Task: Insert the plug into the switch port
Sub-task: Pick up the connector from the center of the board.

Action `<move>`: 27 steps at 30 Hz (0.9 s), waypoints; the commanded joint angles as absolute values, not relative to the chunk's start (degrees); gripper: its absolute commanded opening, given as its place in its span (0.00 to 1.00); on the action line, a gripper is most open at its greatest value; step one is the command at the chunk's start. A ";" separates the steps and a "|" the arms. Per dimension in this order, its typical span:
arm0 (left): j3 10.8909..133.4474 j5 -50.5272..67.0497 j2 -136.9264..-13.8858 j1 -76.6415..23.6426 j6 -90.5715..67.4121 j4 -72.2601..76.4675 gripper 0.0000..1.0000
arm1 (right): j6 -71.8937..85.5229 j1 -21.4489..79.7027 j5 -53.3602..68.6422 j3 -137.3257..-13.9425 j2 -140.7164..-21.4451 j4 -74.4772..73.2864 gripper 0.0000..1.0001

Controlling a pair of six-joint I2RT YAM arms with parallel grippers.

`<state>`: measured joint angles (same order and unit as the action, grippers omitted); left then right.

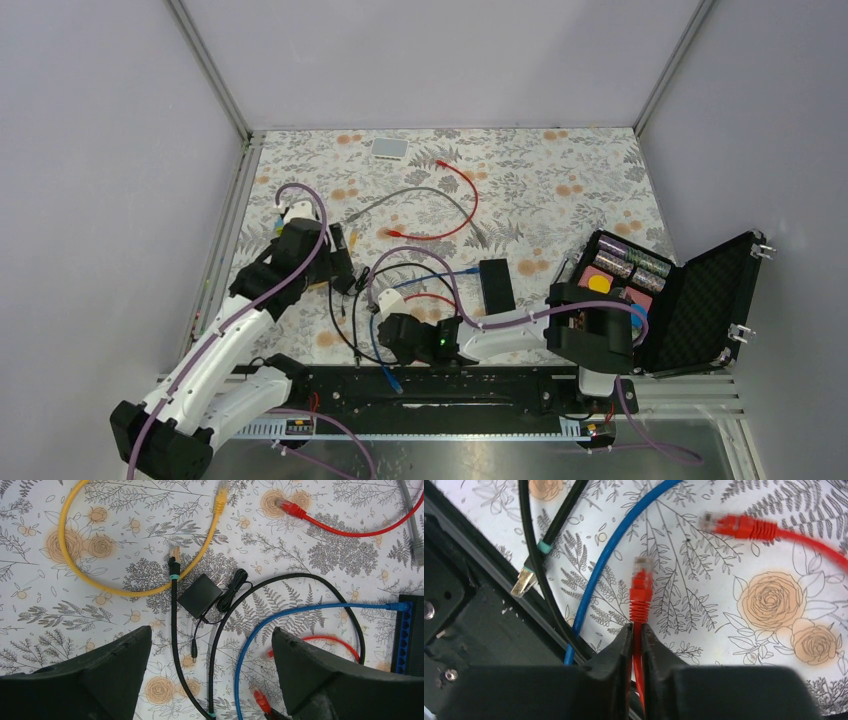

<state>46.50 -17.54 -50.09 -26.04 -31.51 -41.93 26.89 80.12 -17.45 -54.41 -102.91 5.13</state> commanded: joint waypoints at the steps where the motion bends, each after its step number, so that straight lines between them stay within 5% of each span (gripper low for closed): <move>1: 47.67 -14.88 -48.73 -24.52 -32.34 -40.09 0.88 | 27.16 80.27 -24.71 -53.32 -99.24 4.77 0.05; 5: 47.47 -10.02 -45.63 -23.87 -30.62 -37.66 0.85 | 25.00 76.90 -20.48 -47.34 -88.32 12.69 0.00; 11: 40.48 15.97 -37.61 -23.71 -29.63 -22.29 0.72 | 29.77 62.07 1.60 -30.57 -70.33 37.51 0.00; 18: 24.70 31.27 -33.21 -23.73 -42.30 12.04 0.67 | 30.82 57.94 7.00 -30.00 -63.86 41.47 0.00; 27: 20.91 39.75 -38.36 -23.81 -49.68 44.13 0.56 | 32.44 54.80 12.13 -34.18 -61.34 45.77 0.00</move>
